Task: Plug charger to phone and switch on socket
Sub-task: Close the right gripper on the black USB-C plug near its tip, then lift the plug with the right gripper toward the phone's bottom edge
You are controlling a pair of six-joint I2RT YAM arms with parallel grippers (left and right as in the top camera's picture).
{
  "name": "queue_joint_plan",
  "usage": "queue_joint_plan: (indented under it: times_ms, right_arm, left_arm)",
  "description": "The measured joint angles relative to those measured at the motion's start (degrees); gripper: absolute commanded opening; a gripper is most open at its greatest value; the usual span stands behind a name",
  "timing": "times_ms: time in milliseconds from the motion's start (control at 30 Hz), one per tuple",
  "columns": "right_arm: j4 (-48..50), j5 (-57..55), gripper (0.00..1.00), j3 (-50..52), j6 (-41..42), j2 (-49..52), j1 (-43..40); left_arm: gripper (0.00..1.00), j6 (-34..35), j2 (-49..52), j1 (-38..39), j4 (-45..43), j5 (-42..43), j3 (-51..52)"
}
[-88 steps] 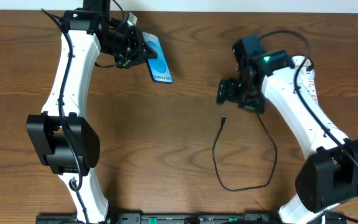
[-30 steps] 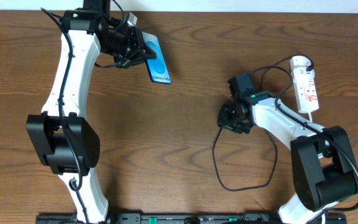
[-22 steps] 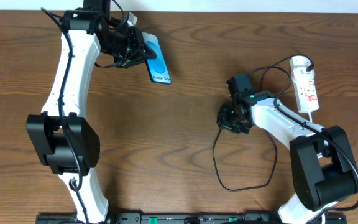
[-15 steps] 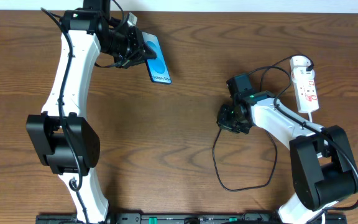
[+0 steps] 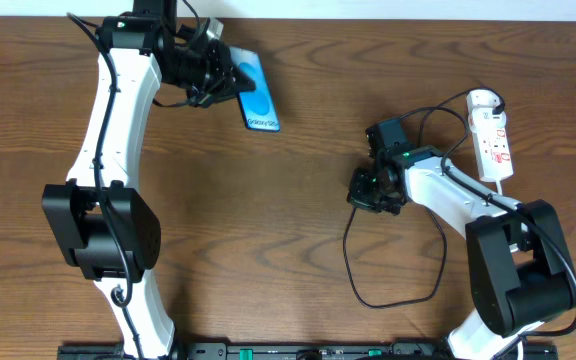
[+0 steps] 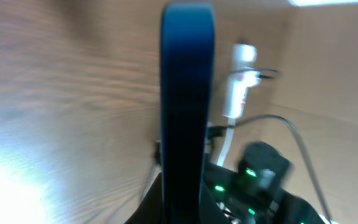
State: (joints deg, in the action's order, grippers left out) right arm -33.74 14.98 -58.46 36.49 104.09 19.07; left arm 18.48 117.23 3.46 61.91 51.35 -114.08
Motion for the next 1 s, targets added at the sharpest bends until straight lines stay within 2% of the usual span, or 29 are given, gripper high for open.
queue_joint_plan:
  times_ms: [200,300,367,500,700,1000]
  right_arm:
    - [2.5,12.0,0.01,-0.1,-7.3,-1.5,-3.2]
    - [3.5,20.0,0.01,-0.1,-12.2,-5.8,-5.4]
    - [3.8,24.2,0.01,-0.1,-15.0,-9.3,-6.3]
    - [5.1,33.6,0.01,-0.6,-20.5,-18.5,-7.0]
    - [6.6,39.2,0.01,-0.7,-22.6,-26.5,-6.9]
    - [10.5,41.5,0.01,-0.7,-20.7,-31.6,-6.9]
  left_arm:
    - [0.07,-3.0,0.0,0.0,-9.3,17.2,0.0]
    - [0.07,-3.7,0.0,0.1,-13.6,26.8,0.0]
    - [0.07,-3.7,0.0,0.1,-14.6,29.9,0.0]
    - [0.07,-3.7,0.0,0.9,-16.5,33.7,0.0]
    - [0.07,-3.2,0.0,4.3,-22.7,35.1,0.0]
    - [0.07,8.2,0.0,6.4,-36.1,35.4,0.0]
